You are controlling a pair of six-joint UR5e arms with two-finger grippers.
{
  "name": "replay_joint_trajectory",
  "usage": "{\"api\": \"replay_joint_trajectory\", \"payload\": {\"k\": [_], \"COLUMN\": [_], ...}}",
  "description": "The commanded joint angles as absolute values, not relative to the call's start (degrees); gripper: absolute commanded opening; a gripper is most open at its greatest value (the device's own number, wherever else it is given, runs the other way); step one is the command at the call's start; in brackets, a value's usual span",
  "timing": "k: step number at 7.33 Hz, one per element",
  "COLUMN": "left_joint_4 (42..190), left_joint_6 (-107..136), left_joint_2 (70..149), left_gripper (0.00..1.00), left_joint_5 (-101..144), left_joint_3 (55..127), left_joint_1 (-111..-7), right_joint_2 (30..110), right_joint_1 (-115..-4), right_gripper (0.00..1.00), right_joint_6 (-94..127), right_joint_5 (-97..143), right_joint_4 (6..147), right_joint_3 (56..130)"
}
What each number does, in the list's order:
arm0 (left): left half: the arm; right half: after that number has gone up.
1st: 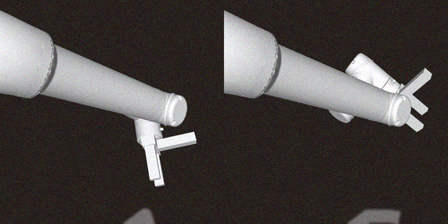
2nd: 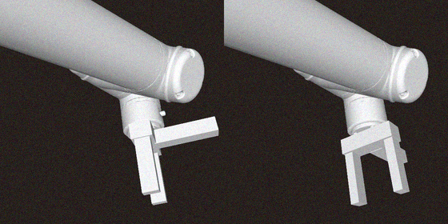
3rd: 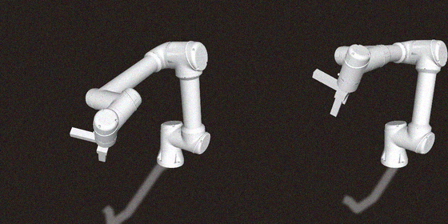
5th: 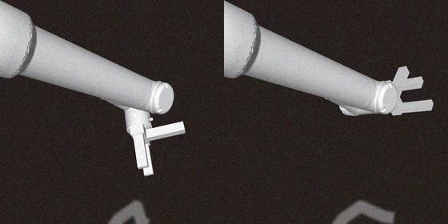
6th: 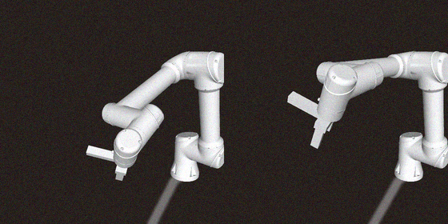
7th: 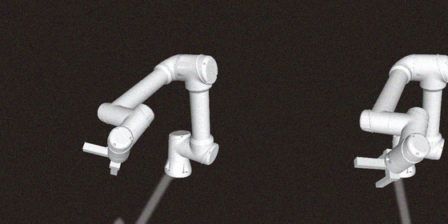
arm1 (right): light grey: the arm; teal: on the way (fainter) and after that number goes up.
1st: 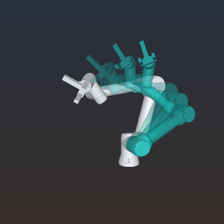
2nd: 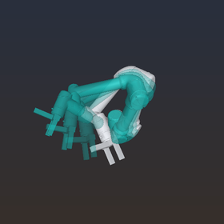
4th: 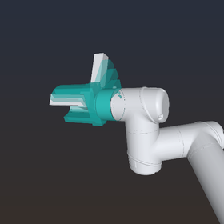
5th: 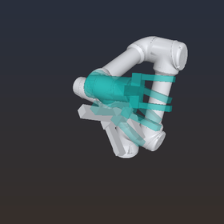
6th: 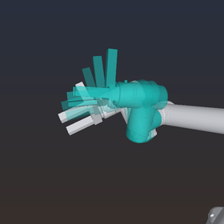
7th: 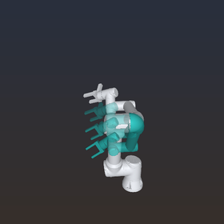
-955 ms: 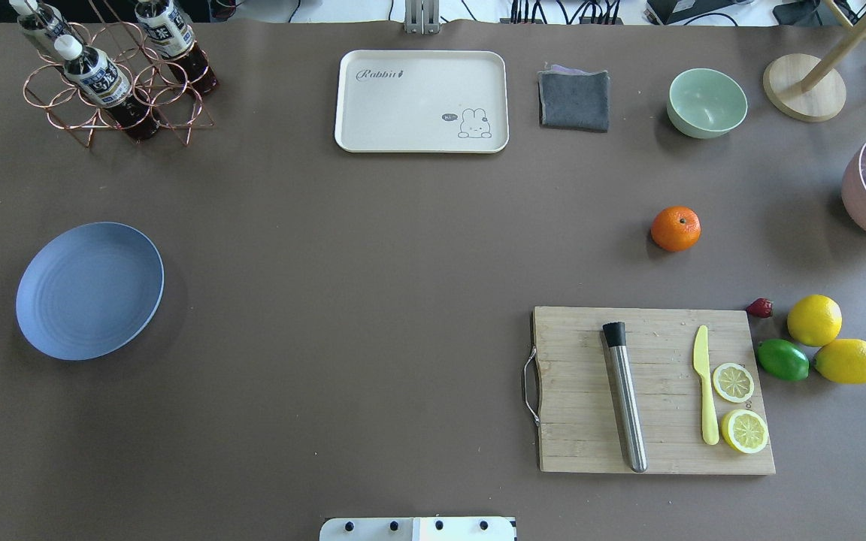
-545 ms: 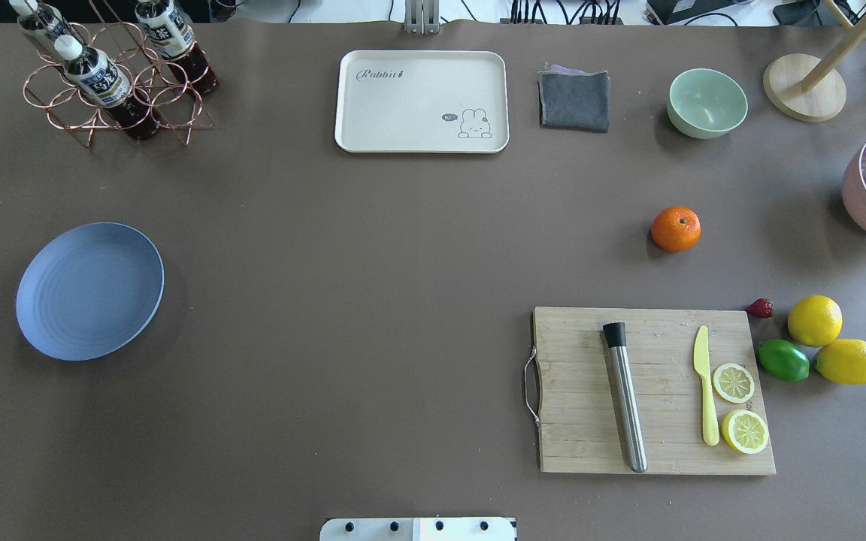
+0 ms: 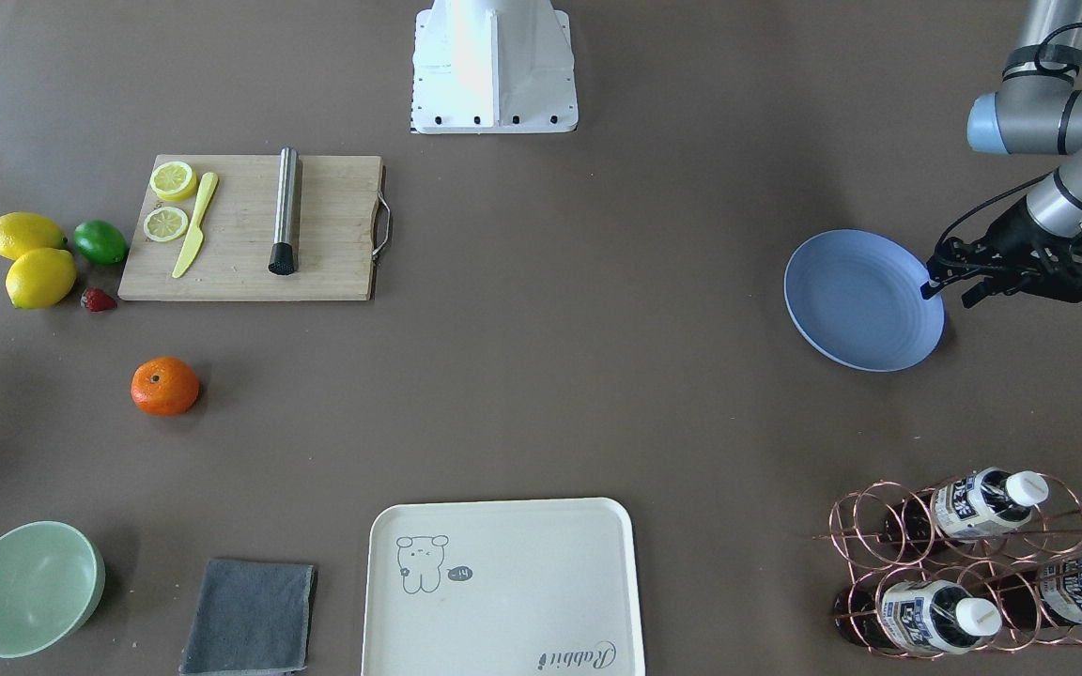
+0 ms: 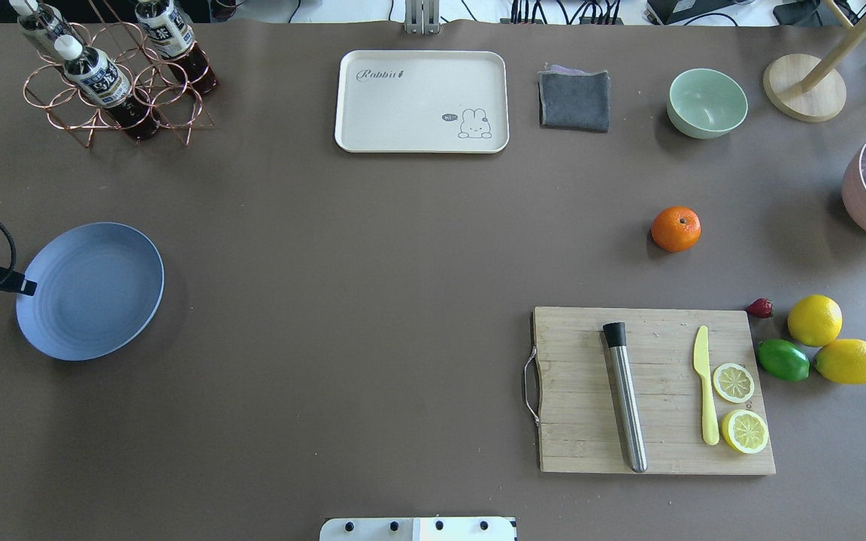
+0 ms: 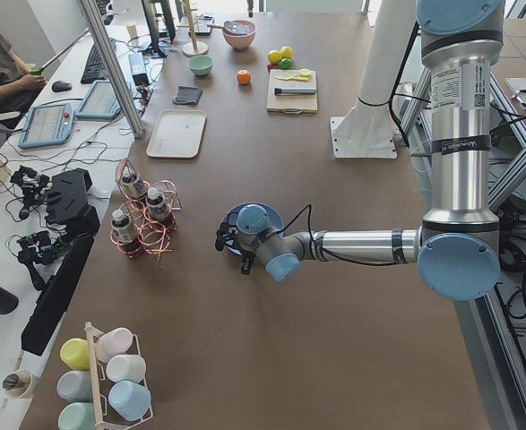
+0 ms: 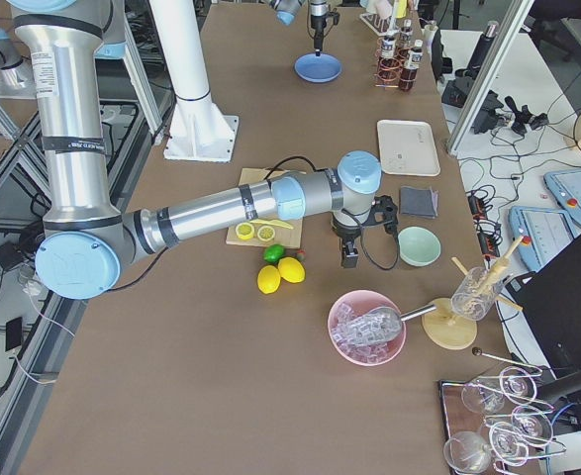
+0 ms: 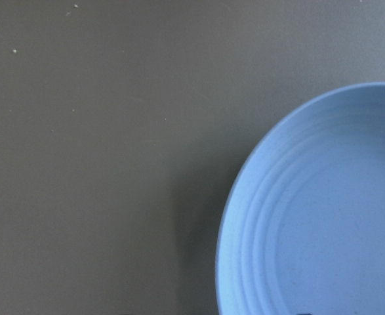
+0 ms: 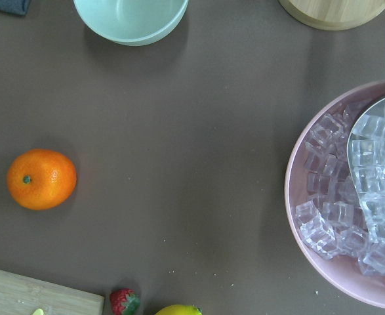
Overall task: Pick orange to plate
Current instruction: 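Move the left gripper toward the blue plate while the right gripper moves toward the orange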
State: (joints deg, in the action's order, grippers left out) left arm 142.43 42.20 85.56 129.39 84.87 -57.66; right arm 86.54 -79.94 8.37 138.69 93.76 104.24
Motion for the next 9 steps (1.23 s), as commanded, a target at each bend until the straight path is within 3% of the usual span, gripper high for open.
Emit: {"api": "replay_joint_trajectory", "payload": {"k": [1, 2, 3, 6, 9], "left_joint_4": [142.73, 142.73, 142.82, 142.21, 141.51], "left_joint_6": [42.89, 42.89, 42.89, 45.15, 64.39], "left_joint_2": [85.87, 85.87, 85.78, 88.23, 93.15], "left_gripper": [0.30, 0.05, 0.00, 0.00, 0.00], "left_joint_5": [129.64, 129.64, 129.73, 140.84, 139.23], "left_joint_3": [84.81, 84.73, 85.07, 86.91, 94.19], "left_joint_1": [-57.22, -57.13, -57.22, -59.83, -58.37], "right_joint_2": [86.48, 86.48, 86.48, 84.39, 79.99], "right_joint_1": [-79.54, -79.54, -79.45, -79.02, -70.09], "right_gripper": [1.00, 1.00, 1.00, 0.99, 0.95], "right_joint_6": [8.88, 8.88, 8.88, 9.31, 22.46], "right_joint_5": [138.60, 138.52, 138.52, 138.43, 136.68], "right_joint_4": [93.69, 93.69, 93.69, 93.78, 89.95], "right_joint_3": [104.33, 104.33, 104.33, 104.59, 104.24]}}
